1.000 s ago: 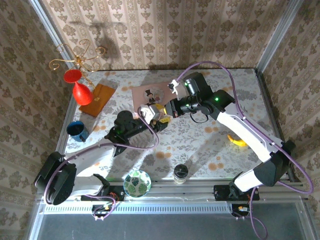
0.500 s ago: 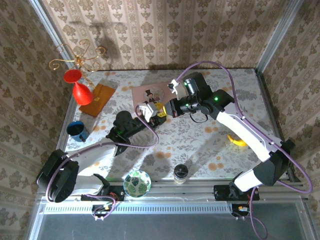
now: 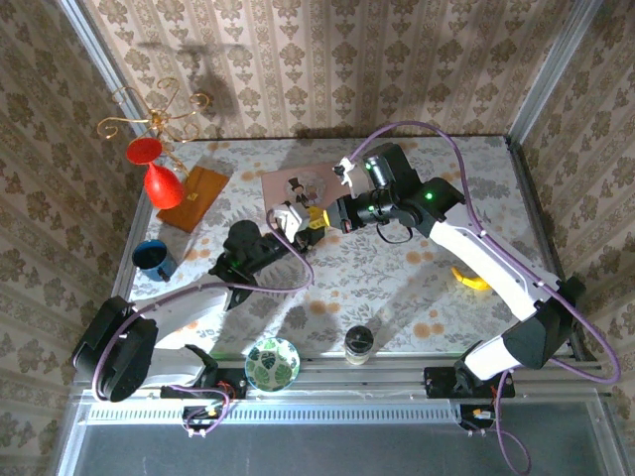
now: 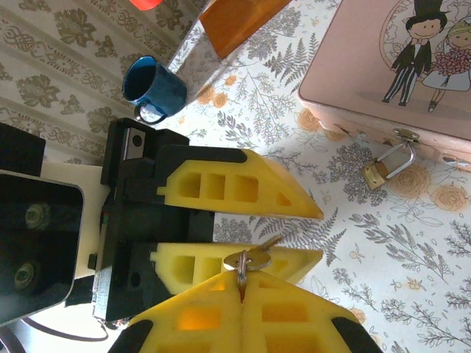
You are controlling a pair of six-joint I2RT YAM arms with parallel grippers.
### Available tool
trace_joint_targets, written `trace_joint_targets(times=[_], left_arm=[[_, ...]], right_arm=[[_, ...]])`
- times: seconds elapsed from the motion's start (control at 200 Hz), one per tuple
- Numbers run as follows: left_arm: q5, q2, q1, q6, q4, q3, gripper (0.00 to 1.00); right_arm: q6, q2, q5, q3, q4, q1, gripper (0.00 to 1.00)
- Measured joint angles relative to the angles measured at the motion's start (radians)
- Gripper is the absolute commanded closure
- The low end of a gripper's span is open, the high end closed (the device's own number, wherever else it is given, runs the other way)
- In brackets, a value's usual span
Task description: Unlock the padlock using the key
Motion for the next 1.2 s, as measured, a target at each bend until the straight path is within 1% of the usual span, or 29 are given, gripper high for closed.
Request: trace_joint_targets(times=[0.045,0.1,0.125,0.185,0.225,0.32,0.426,0.556,0.586,0.676,0.781,0.861,0.951,1.046,1.077,1.157,1.197], left_arm=[[-0.001,0.0,0.002,-0.003,0.0,0.0,0.92],[0.007,-0.004,0.004,0.002,-0.003,0.0,0.97],[0.016,-0.008,0.005,-0.002,-0.01,0.0,1.0],[0.034,-0.026,0.013,-0.007,-0.044,0.001,1.0],[0.056,-0.042,0.03,-0.009,-0.087,0.005,1.0],[0.13,-0.075,0.08,-0.004,-0.269,0.058,1.0],[0.206,-0.111,0.116,0.045,-0.537,0.159,1.0],[0.272,-0.173,0.118,0.156,-0.878,0.262,1.0],[0.285,-0.184,0.116,0.186,-0.958,0.286,1.0],[0.306,-0.195,0.108,0.263,-1.16,0.354,1.0],[0.3,-0.183,0.072,0.352,-1.376,0.446,1.0],[0.274,-0.17,0.023,0.417,-1.506,0.51,1.0],[0.236,-0.15,-0.024,0.472,-1.613,0.567,1.0],[0.194,-0.123,-0.04,0.505,-1.691,0.61,1.0],[0.182,-0.112,-0.041,0.513,-1.711,0.623,1.0],[0.162,-0.087,-0.042,0.525,-1.744,0.645,1.0],[0.154,-0.079,-0.042,0.528,-1.751,0.649,1.0]], right_arm=[[0.0,0.0,0.0,0.0,0.0,0.0,0.99],[0.0,0.0,0.002,0.0,0.001,0.0,0.82],[-0.002,0.001,0.005,0.0,0.003,0.0,0.79],[-0.011,0.001,0.01,0.0,-0.01,-0.002,0.73],[-0.025,0.001,0.013,0.0,-0.019,-0.006,0.71],[-0.063,-0.002,0.012,0.0,-0.038,-0.022,0.67],[-0.121,-0.027,0.003,-0.006,-0.045,-0.053,0.66],[-0.208,-0.126,-0.026,-0.069,-0.036,-0.07,0.64],[-0.231,-0.153,-0.038,-0.089,-0.029,-0.069,0.62],[-0.285,-0.209,-0.073,-0.131,-0.006,-0.068,0.6],[-0.33,-0.237,-0.124,-0.163,0.031,-0.068,0.62],[-0.354,-0.239,-0.173,-0.186,0.063,-0.064,0.63],[-0.37,-0.232,-0.233,-0.204,0.084,-0.06,0.63],[-0.387,-0.208,-0.306,-0.204,0.102,-0.049,0.52],[-0.392,-0.198,-0.326,-0.204,0.104,-0.046,0.51],[-0.397,-0.166,-0.373,-0.204,0.109,-0.04,0.62],[-0.407,-0.147,-0.397,-0.204,0.108,-0.039,0.63]])
